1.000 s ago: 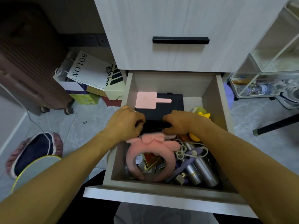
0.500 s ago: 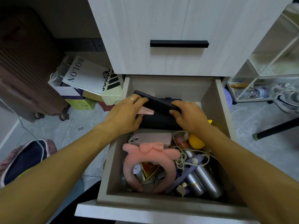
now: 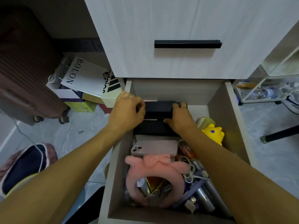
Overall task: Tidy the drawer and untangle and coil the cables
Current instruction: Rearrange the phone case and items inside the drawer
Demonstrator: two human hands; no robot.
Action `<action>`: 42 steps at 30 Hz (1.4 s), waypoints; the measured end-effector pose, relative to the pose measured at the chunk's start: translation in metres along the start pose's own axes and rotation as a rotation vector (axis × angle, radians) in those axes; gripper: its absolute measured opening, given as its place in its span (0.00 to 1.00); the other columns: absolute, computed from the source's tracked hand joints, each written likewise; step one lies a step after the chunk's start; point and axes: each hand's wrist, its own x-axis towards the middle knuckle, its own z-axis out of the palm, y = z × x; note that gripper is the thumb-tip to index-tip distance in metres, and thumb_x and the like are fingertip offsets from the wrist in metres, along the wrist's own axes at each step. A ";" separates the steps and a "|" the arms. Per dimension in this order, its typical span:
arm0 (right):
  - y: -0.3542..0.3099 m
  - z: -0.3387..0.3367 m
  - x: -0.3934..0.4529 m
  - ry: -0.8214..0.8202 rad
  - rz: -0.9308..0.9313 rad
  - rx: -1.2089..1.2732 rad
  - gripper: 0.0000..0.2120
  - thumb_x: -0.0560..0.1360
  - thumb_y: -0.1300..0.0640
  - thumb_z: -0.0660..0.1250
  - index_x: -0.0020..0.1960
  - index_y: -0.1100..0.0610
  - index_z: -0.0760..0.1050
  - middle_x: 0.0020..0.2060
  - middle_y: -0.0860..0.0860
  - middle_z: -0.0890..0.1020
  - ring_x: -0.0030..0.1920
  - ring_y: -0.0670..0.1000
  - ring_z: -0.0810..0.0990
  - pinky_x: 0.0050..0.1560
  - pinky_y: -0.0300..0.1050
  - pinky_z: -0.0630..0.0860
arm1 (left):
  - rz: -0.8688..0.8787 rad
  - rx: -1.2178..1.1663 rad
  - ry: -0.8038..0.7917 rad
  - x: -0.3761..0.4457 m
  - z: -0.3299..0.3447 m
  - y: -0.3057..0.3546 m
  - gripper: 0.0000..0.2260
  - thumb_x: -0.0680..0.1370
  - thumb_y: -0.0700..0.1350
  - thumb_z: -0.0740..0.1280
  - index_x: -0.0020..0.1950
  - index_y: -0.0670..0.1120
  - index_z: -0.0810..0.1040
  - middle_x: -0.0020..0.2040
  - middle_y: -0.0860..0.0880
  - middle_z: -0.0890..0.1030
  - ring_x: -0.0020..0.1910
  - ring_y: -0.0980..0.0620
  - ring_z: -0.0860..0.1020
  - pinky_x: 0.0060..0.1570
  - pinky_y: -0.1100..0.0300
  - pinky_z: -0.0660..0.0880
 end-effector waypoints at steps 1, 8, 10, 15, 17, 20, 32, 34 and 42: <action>-0.003 0.000 0.001 0.040 0.050 0.024 0.32 0.73 0.49 0.73 0.68 0.63 0.64 0.67 0.62 0.64 0.62 0.63 0.72 0.61 0.53 0.72 | 0.003 -0.001 0.008 0.000 0.002 -0.003 0.03 0.74 0.41 0.69 0.44 0.43 0.83 0.36 0.48 0.80 0.42 0.49 0.73 0.52 0.63 0.63; -0.005 -0.006 0.007 0.074 0.162 0.112 0.33 0.68 0.43 0.76 0.61 0.65 0.71 0.58 0.62 0.76 0.55 0.60 0.78 0.51 0.48 0.75 | 0.024 0.059 0.015 0.002 0.002 -0.006 0.04 0.73 0.42 0.70 0.44 0.46 0.84 0.32 0.49 0.77 0.43 0.48 0.73 0.53 0.66 0.59; -0.005 -0.005 0.001 0.027 0.140 0.095 0.30 0.71 0.45 0.74 0.60 0.65 0.71 0.56 0.61 0.77 0.55 0.60 0.78 0.49 0.48 0.75 | 0.024 0.099 -0.016 0.000 0.003 -0.007 0.03 0.73 0.43 0.70 0.44 0.47 0.84 0.32 0.50 0.77 0.45 0.48 0.73 0.58 0.65 0.58; -0.007 -0.020 -0.025 0.129 -0.030 -0.065 0.22 0.75 0.53 0.70 0.62 0.64 0.68 0.58 0.60 0.75 0.54 0.59 0.78 0.44 0.44 0.71 | 0.053 0.197 -0.043 -0.007 0.001 0.004 0.04 0.73 0.44 0.70 0.44 0.47 0.85 0.31 0.51 0.76 0.48 0.48 0.73 0.65 0.57 0.61; -0.004 -0.030 -0.032 0.048 -0.188 -0.029 0.19 0.73 0.53 0.71 0.59 0.61 0.72 0.54 0.58 0.78 0.53 0.59 0.78 0.46 0.46 0.74 | 0.070 0.248 -0.082 -0.006 0.001 0.003 0.05 0.74 0.45 0.69 0.44 0.48 0.85 0.31 0.50 0.77 0.49 0.48 0.73 0.69 0.56 0.58; 0.003 -0.048 -0.050 -0.262 -0.361 -0.064 0.17 0.72 0.50 0.73 0.57 0.55 0.79 0.50 0.53 0.82 0.51 0.53 0.80 0.52 0.44 0.76 | 0.130 0.419 -0.178 -0.014 0.000 0.007 0.07 0.74 0.47 0.67 0.45 0.49 0.84 0.35 0.47 0.81 0.47 0.46 0.76 0.73 0.51 0.55; 0.006 -0.041 -0.070 -0.184 -0.487 -0.438 0.12 0.78 0.52 0.59 0.57 0.58 0.73 0.51 0.60 0.80 0.49 0.62 0.79 0.41 0.47 0.68 | 0.041 0.261 -0.136 -0.013 -0.002 0.009 0.07 0.76 0.48 0.66 0.46 0.49 0.84 0.33 0.52 0.79 0.42 0.50 0.78 0.75 0.53 0.53; 0.014 -0.040 -0.058 -0.088 -0.353 -0.197 0.09 0.79 0.58 0.57 0.54 0.62 0.72 0.50 0.62 0.80 0.49 0.63 0.78 0.43 0.50 0.71 | 0.059 0.270 -0.154 -0.013 -0.002 0.009 0.09 0.76 0.49 0.66 0.52 0.50 0.83 0.36 0.53 0.81 0.47 0.50 0.78 0.75 0.52 0.50; 0.008 -0.043 0.002 0.187 0.021 0.457 0.13 0.81 0.59 0.58 0.59 0.62 0.77 0.55 0.60 0.81 0.55 0.60 0.78 0.56 0.53 0.75 | 0.038 0.199 -0.083 -0.013 0.003 0.004 0.08 0.77 0.48 0.66 0.54 0.49 0.78 0.37 0.54 0.81 0.46 0.51 0.78 0.74 0.55 0.50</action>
